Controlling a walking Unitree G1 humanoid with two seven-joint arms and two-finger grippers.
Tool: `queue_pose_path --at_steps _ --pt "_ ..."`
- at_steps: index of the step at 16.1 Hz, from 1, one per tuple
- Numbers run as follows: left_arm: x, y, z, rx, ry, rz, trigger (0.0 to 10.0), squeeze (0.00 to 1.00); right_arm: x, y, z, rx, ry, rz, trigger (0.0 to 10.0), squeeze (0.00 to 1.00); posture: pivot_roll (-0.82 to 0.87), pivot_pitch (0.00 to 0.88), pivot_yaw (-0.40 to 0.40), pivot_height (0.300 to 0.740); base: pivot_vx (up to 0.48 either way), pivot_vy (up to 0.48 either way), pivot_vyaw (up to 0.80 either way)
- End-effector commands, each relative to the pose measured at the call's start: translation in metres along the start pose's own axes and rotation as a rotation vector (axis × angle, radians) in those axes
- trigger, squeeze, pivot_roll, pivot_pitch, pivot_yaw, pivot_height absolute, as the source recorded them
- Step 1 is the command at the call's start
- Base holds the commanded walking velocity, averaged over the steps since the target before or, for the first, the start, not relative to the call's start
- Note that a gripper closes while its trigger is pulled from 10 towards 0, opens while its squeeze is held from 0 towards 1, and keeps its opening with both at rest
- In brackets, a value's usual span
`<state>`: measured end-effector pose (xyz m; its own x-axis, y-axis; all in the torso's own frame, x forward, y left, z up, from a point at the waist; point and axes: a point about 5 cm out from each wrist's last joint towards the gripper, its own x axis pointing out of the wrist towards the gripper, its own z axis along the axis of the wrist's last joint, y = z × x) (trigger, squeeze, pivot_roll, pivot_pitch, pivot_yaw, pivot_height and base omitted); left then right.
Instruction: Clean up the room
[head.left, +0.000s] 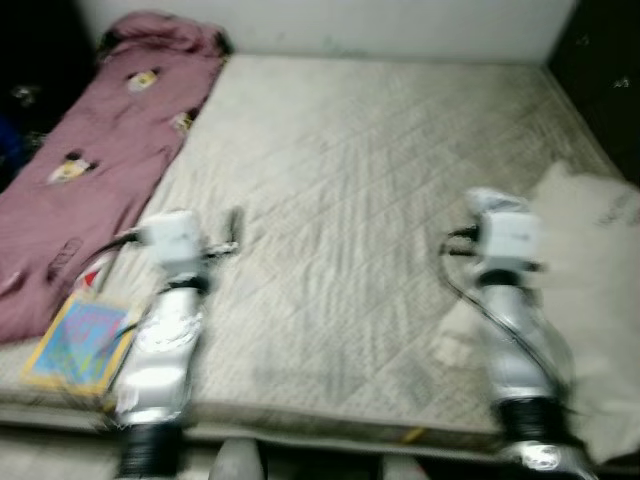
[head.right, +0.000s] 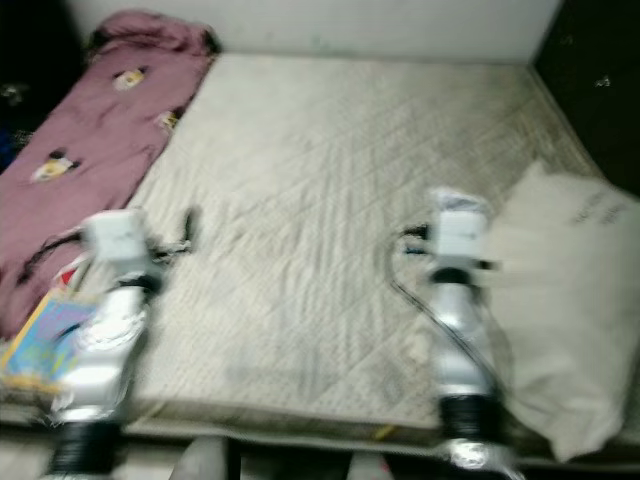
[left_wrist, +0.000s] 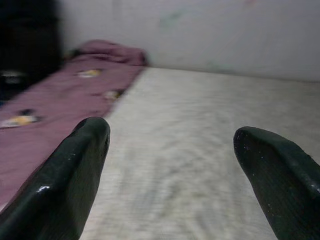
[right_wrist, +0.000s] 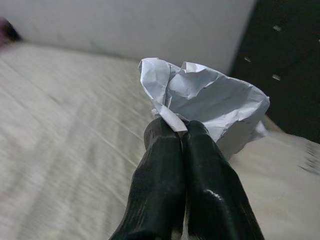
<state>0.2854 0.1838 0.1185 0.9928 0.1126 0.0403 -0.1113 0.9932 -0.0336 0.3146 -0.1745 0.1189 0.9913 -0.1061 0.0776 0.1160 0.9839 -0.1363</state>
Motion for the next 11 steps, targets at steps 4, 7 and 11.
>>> queue_pose_path --at_steps 4,7,11 --pt "-0.002 0.001 -0.003 -0.032 0.02 0.006 10.0 0.0 0.005 0.004 0.011 0.022 -0.043 0.036 10.0 0.0 -0.05 0.0 0.016 0.74 0.0 0.0 0.0" --pt "-0.005 0.001 -0.003 -0.051 0.02 -0.001 10.0 0.0 0.005 0.01 0.013 0.049 -0.043 0.052 10.0 0.0 -0.05 0.0 0.015 0.74 0.0 0.0 0.0" --pt "-0.008 -0.003 -0.005 -0.086 0.033 -0.026 10.0 0.0 0.007 0.016 0.004 0.147 0.042 0.046 10.0 0.0 -0.05 0.0 0.013 0.74 0.0 0.12 0.0"
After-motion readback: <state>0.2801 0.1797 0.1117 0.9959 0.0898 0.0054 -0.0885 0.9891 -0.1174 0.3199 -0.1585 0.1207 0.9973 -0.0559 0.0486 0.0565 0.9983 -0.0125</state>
